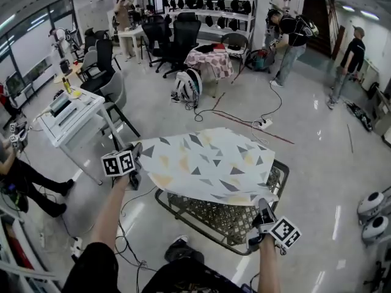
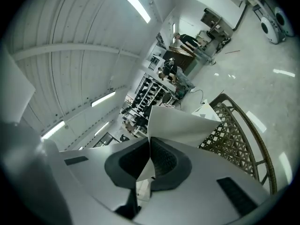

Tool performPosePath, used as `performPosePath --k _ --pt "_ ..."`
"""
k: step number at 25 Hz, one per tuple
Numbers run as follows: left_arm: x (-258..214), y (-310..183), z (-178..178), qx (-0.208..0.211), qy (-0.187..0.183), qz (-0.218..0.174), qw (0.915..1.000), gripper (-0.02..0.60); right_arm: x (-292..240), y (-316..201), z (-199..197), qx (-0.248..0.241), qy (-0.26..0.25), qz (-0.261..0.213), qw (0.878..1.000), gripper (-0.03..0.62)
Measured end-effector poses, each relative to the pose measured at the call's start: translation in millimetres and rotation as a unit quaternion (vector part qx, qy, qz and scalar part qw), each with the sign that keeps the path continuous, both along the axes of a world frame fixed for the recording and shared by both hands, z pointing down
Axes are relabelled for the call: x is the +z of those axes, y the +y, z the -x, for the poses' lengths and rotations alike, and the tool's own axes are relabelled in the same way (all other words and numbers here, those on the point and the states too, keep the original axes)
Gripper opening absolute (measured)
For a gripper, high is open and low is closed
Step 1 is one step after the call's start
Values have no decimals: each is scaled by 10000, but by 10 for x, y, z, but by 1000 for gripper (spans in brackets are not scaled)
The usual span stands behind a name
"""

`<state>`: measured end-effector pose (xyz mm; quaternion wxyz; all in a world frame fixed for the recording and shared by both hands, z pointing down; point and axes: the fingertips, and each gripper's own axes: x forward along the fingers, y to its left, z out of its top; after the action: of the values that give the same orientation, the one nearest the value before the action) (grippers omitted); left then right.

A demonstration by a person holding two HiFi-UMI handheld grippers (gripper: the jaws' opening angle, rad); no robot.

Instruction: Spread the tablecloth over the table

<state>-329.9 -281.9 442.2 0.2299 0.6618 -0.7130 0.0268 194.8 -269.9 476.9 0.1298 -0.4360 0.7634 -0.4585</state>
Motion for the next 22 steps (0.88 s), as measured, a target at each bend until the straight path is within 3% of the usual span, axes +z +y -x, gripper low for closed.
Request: performPosePath --k 4,8,12,18,22 --pt "455 -330 901 24 571 -64 9983 21 147 -129 641 352 56 -68 9993 15" --pt "275 -1099 1484 779 458 -146 9958 20 -158 -507 1284 929 -77 -344 9950 15" --pt "-211 -1814 1753 1657 -13 -228 9859 21 -604 -782 1695 1492 -119 -794 9855 15" --pt "-709 -2478 1924 2228 -300 -469 9733 20 -935 -909 1721 2258 -393 -1075 9674 15" --pt "-981 -2579 1800 2543 -416 -778 9631 20 -1145 -807 1782 2243 -183 -1295 9657 15"
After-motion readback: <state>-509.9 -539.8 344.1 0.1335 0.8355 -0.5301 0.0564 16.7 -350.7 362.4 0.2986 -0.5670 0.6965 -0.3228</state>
